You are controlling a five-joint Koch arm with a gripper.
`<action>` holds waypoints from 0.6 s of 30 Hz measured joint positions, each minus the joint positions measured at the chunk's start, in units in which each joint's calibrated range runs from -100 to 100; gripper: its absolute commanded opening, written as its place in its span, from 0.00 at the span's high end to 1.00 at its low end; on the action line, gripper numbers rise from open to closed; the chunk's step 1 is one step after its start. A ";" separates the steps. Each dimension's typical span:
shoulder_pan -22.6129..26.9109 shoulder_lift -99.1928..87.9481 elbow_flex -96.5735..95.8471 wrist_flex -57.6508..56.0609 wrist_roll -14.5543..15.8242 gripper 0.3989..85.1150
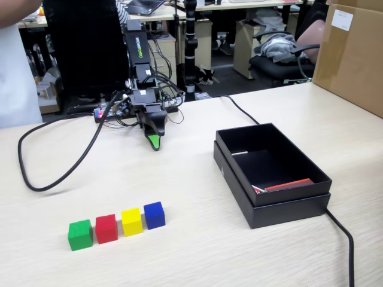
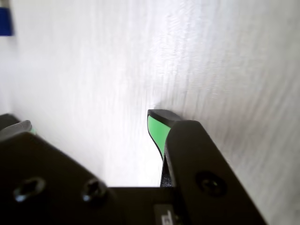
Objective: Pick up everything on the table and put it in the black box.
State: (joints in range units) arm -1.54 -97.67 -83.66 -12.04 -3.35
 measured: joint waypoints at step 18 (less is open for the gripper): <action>-10.84 68.22 81.97 -43.36 -1.76 0.44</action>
State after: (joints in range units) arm -12.38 -29.45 -1.69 -55.40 -5.10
